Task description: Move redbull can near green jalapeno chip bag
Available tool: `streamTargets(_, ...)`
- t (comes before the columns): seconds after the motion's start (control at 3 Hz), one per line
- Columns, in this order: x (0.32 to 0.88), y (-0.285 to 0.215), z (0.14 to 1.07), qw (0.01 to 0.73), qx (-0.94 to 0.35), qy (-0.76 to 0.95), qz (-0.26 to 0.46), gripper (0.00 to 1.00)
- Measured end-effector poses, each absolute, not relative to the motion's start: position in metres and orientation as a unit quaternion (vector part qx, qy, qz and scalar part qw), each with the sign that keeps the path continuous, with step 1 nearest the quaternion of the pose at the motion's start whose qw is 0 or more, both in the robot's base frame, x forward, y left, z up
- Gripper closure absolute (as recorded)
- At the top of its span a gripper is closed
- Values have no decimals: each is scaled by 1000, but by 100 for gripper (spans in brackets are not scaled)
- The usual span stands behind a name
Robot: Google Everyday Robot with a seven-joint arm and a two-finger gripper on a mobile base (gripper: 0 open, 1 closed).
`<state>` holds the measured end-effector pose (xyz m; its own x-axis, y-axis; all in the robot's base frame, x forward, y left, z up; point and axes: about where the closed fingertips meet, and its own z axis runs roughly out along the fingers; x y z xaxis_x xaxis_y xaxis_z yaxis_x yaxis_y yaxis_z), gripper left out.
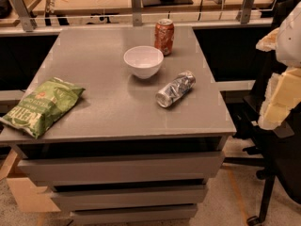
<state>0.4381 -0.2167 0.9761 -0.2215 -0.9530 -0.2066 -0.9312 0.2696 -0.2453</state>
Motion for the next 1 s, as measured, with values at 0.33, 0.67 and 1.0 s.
streamTargets(0.33, 439, -216, 977, 162, -605, 779, -35, 0)
streamTargets(0.67, 456, -201, 973, 174, -643, 746, -20, 0)
streamTargets(1.0, 493, -162, 959, 179, -717, 674, 10, 0)
